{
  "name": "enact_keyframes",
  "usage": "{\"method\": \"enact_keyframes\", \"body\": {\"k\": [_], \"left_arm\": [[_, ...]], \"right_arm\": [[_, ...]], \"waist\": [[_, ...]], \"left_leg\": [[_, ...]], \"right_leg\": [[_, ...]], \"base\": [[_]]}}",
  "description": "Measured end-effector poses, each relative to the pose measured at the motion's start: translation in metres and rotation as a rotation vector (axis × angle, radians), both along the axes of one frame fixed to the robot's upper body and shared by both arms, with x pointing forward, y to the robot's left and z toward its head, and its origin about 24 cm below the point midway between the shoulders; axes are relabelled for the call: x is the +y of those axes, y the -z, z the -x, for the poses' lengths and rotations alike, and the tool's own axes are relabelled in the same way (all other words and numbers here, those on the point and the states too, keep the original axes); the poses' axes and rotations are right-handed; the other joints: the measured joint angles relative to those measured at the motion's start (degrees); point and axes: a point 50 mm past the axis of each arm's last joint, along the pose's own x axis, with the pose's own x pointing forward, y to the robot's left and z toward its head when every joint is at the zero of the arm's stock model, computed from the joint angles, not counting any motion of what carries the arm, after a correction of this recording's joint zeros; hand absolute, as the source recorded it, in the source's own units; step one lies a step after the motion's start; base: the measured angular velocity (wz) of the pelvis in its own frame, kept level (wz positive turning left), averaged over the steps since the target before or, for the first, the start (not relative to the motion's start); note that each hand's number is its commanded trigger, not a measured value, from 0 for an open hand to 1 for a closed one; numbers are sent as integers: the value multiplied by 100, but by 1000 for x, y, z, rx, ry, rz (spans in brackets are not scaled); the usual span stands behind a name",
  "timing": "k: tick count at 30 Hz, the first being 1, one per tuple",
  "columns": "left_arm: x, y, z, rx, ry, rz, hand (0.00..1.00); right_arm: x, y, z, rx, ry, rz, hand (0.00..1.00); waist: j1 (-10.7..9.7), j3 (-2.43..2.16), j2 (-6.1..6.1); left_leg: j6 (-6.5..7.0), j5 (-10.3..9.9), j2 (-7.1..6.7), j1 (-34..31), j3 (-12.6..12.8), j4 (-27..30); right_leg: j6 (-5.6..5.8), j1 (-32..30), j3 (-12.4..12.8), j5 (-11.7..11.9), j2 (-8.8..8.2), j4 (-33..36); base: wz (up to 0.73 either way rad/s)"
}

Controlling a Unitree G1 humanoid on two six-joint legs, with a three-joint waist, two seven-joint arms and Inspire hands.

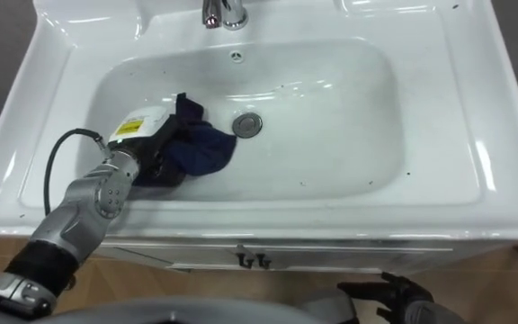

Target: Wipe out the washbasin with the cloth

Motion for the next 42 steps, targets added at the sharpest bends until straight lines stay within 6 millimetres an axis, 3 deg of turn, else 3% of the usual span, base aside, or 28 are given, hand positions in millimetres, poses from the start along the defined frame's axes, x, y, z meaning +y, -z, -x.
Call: {"method": "enact_keyframes", "body": {"k": [10, 12, 16, 18, 20, 23, 29, 36, 42], "left_arm": [[9, -9, -5, -89, -67, 54, 100], [15, -24, -10, -171, -81, 83, 100], [20, -56, -21, -373, -116, 137, 100], [24, -76, -24, -500, -135, 174, 100], [28, -84, -23, -572, -161, 198, 100], [30, -88, -22, -627, -185, 213, 100], [32, -87, -19, -654, -203, 224, 100], [38, -101, -18, -794, -251, 270, 100], [46, -100, -13, -822, -301, 268, 100]], "right_arm": [[-1, 0, 0, -18, 10, 13, 0], [-1, 0, 0, -22, 17, 14, 0], [-1, 0, 6, -14, 14, 21, 0], [-1, 1, 13, -4, 11, 23, 0], [0, 2, 18, 4, 14, 25, 0], [0, 3, 24, 17, 16, 28, 0], [0, 3, 25, 14, 9, 23, 0], [1, 3, 29, 25, 12, 19, 0], [1, 4, 29, 33, 8, 29, 0]], "waist": [[87, 0, -9], [122, 19, -46], [273, 12, -94], [394, 19, -175], [394, -3, -225], [419, -22, -313], [559, -34, -313], [671, -48, -220], [715, -60, -192]], "left_leg": [[0, -1, 6, -21, -51, -1], [-1, -1, 13, -44, -46, 3], [-5, -4, 6, -91, -67, 6], [-6, -6, 3, -40, -96, -4], [-7, -6, -1, -6, -174, -6], [-21, -16, -2, 72, -230, -18], [-35, -31, -22, 101, -339, -15], [-34, -28, -43, 78, -380, 26], [-31, -26, -51, 116, -379, 37]], "right_leg": [[-3, -11, 5, 2, 5, -7], [-3, -24, -10, 2, 10, -9], [-3, -37, -15, 3, 5, 2], [-2, -11, -29, 3, 4, 24], [-1, 58, -123, 4, 4, 26], [1, 167, -168, 5, 6, 10], [5, 211, -164, 7, 0, -17], [14, 184, -150, 8, -7, -35], [31, 199, -141, 4, -19, -32]], "base": [[-1], [4], [0], [-2], [15], [16], [0], [1], [0]]}}
